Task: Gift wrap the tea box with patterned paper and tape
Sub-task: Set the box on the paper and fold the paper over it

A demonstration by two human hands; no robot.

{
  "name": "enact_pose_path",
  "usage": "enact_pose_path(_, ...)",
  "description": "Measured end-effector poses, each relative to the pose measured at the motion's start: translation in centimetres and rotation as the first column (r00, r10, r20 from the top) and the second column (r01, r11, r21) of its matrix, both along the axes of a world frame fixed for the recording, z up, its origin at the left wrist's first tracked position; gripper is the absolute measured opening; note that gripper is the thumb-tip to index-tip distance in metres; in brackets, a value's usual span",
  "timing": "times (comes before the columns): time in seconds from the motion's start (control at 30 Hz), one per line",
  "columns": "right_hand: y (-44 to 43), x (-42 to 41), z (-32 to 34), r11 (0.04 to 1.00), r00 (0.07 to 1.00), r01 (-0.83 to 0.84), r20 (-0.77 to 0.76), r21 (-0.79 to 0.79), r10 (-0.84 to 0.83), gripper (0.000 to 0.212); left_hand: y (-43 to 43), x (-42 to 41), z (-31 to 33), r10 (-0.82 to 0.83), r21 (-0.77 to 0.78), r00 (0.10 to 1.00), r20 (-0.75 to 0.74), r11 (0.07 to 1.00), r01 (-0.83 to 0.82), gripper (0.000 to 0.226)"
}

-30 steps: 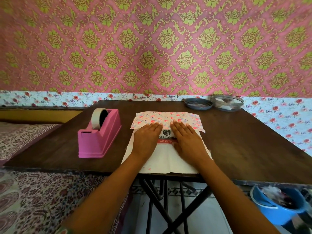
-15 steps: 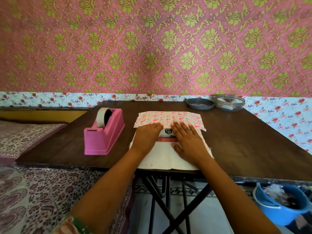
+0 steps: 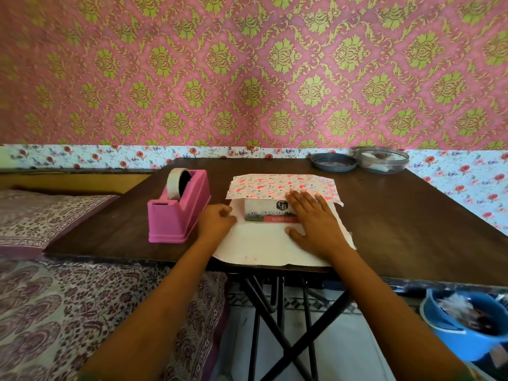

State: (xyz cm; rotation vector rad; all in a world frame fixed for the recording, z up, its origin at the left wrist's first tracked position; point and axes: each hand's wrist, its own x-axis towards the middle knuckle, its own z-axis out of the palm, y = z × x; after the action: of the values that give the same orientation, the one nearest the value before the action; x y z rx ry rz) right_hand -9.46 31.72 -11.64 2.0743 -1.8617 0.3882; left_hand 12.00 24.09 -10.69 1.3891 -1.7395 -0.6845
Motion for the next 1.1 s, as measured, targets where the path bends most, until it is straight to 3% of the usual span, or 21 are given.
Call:
enact_pose_path(0.1, -0.2, 0.1, -0.6, 1.0, 1.0, 0.005, -0.002, -0.009, -0.005, 0.085, -0.5, -1.1, 0.3, -0.2, 0.11, 0.979, 0.041, 0.975, 0.195, 0.046)
enact_pose_path(0.17, -0.3, 0.1, -0.8, 1.0, 1.0, 0.005, -0.002, -0.011, -0.005, 0.085, -0.8, -1.9, 0.6, -0.237, 0.134, 0.971, 0.027, 0.963, 0.232, 0.052)
enact_pose_path(0.3, -0.3, 0.0, -0.8, 0.999, 1.0, 0.001, 0.006, -0.033, -0.001, 0.083, -1.4, -2.4, -0.4, -0.163, 0.082, 0.987, -0.004, 0.983, 0.163, 0.051)
enact_pose_path(0.7, -0.2, 0.0, -0.7, 1.0, 1.0, 0.009, 0.001, -0.012, -0.009, 0.076, -1.6, -2.5, -1.3, -0.123, 0.049, 0.983, 0.133, 0.992, 0.118, 0.042)
enact_pose_path(0.83, -0.1, -0.3, -0.6, 1.0, 1.0, 0.009, 0.012, -0.002, -0.009, 0.077, -0.4, -2.3, -0.3, -0.088, 0.057, 0.995, 0.053, 0.995, 0.085, 0.038)
enact_pose_path(1.0, -0.2, -0.6, -0.6, 1.0, 1.0, 0.002, 0.005, -0.01, -0.002, 0.08, 2.0, -0.2, 1.3, -0.018, -0.104, 0.999, 0.028, 0.994, 0.021, 0.015)
enact_pose_path(1.1, -0.2, -0.6, -0.7, 1.0, 1.0, -0.007, -0.001, -0.017, 0.007, 0.084, 3.8, 2.0, 3.4, 0.049, -0.229, 0.999, -0.009, 0.972, -0.05, 0.014)
